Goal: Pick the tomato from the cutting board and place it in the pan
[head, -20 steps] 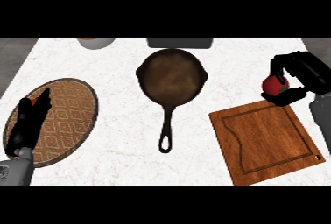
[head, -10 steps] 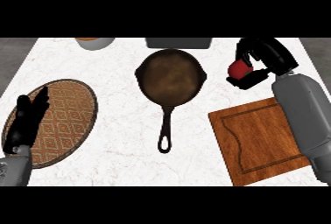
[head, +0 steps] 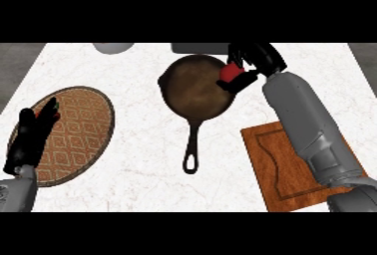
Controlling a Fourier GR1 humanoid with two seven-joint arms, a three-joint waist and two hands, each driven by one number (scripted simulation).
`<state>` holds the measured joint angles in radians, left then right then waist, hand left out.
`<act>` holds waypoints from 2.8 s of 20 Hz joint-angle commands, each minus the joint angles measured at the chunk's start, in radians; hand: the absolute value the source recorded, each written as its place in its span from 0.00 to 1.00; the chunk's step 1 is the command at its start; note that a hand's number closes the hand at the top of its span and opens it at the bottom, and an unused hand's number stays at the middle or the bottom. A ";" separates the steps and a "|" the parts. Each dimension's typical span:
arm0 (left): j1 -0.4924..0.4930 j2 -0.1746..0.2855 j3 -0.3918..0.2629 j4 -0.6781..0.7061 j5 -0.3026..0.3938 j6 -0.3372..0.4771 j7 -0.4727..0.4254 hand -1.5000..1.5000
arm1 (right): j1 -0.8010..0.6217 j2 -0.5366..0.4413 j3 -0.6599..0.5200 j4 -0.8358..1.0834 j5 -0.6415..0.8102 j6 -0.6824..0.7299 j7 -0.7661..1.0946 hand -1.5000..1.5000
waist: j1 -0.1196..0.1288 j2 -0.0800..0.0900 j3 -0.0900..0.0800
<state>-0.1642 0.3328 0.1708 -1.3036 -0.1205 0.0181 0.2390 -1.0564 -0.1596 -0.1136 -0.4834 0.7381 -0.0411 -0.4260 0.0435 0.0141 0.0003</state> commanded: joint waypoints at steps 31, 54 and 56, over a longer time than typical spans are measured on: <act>-0.117 -0.052 -0.072 0.057 -0.047 -0.010 -0.020 0.50 | -0.093 0.160 -0.188 0.399 -0.215 -0.131 -0.155 0.00 | 0.128 0.044 0.003; -0.051 -0.010 -0.004 0.019 -0.026 0.000 -0.017 0.50 | -0.050 -0.245 -0.361 0.354 -0.385 0.178 -0.159 0.00 | 0.026 0.023 0.003; -0.041 -0.024 -0.013 0.001 -0.012 -0.013 0.013 0.50 | -0.023 -0.282 -0.357 0.357 -0.382 0.229 -0.175 0.00 | 0.027 0.020 0.003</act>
<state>-0.2066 0.3159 0.1616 -1.2991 -0.1345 0.0068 0.2356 -1.1074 -0.3545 -0.4652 -0.1275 0.3628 0.0849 -0.5824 0.0771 0.0352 0.0032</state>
